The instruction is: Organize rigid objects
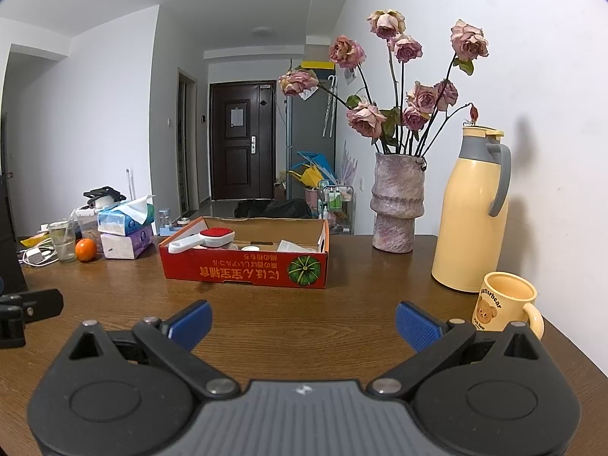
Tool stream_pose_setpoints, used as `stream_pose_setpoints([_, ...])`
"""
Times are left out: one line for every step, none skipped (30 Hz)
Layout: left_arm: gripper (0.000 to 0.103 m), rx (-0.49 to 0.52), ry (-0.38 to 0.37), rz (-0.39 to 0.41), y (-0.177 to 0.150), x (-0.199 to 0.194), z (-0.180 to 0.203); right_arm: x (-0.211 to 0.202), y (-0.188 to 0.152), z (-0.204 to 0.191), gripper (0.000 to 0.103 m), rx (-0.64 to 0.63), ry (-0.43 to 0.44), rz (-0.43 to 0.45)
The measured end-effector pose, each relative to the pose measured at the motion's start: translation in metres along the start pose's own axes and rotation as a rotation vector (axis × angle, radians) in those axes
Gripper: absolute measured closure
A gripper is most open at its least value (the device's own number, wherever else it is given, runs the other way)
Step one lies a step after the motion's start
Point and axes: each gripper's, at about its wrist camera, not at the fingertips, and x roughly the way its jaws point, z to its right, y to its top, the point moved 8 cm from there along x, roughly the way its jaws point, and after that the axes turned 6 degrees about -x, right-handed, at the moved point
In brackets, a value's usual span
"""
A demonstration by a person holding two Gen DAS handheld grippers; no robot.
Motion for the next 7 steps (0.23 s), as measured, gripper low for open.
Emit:
stream_pose_setpoints([0.0,0.0,-0.001,0.0,0.0002,0.0008,0.0001,0.0001,0.0,0.0,0.0,0.0,0.0,0.0])
stream_pose_setpoints([0.0,0.0,-0.004,0.0,0.0001,0.0002,0.0001,0.0002,0.0002,0.0,0.0,0.0,0.0,0.0])
stream_pose_setpoints([0.0,-0.001,-0.009,-0.001,-0.0002,-0.0007,0.0001,0.0003,0.0004,0.0,0.0,0.0,0.0,0.0])
stream_pose_setpoints([0.0,-0.004,-0.012,-0.002,-0.0009,-0.0011,-0.0002,0.0001,0.0,0.0,0.0,0.0,0.0,-0.001])
stream_pose_setpoints([0.0,-0.006,-0.013,-0.003,-0.0014,-0.0013,-0.0009,0.0001,-0.0009,-0.0003,0.0,0.0,0.0,-0.002])
stream_pose_setpoints([0.0,-0.007,-0.015,-0.003,-0.0019,-0.0021,-0.0013,0.0007,-0.0018,-0.0008,0.0,0.0,0.0,-0.003])
stream_pose_setpoints([0.0,-0.005,-0.017,-0.003,-0.0022,-0.0024,-0.0013,0.0009,-0.0029,-0.0012,0.0,-0.001,0.0,-0.003])
